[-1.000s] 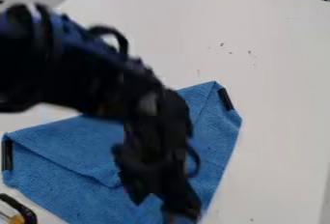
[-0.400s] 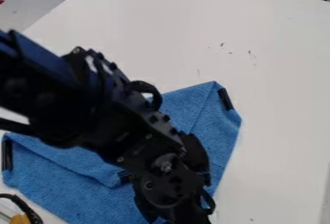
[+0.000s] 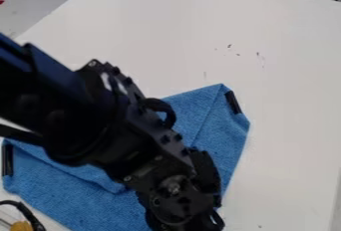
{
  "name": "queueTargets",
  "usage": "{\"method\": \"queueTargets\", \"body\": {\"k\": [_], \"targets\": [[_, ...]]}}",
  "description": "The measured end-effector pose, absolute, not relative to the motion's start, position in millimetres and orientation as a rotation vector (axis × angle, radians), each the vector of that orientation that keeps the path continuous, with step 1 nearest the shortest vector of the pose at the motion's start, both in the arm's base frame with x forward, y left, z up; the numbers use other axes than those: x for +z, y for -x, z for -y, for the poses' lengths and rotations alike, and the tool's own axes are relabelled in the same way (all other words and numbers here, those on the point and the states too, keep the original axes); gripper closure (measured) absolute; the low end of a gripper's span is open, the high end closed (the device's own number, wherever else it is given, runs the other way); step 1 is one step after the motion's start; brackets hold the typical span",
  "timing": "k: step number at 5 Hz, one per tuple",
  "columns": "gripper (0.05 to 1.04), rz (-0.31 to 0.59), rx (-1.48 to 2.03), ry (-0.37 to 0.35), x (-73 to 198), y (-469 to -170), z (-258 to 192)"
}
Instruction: Fold the cloth from top left to bottom right
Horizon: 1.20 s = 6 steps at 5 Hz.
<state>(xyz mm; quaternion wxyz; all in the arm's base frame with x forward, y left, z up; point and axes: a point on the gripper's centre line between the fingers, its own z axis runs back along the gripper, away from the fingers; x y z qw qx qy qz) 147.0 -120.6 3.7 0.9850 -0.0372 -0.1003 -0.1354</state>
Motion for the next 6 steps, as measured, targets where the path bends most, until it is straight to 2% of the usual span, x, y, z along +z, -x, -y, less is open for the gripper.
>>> {"method": "queueTargets", "body": {"k": [1, 2, 3, 4, 5, 6], "targets": [[0.652, 0.193, -0.26, 0.081, 1.4, -148.3, 117.9], [0.788, 0.208, -0.25, 0.09, 0.7, -151.1, 116.4], [0.866, 0.212, -0.261, 0.088, 0.9, -153.2, 113.8], [0.955, 0.11, -0.308, 0.062, 13.1, -157.2, 115.3], [1.005, 0.112, -0.315, 0.071, 41.3, -174.4, 111.0], [1.012, 0.123, -0.323, 0.135, 44.2, -201.5, 83.0]]}}
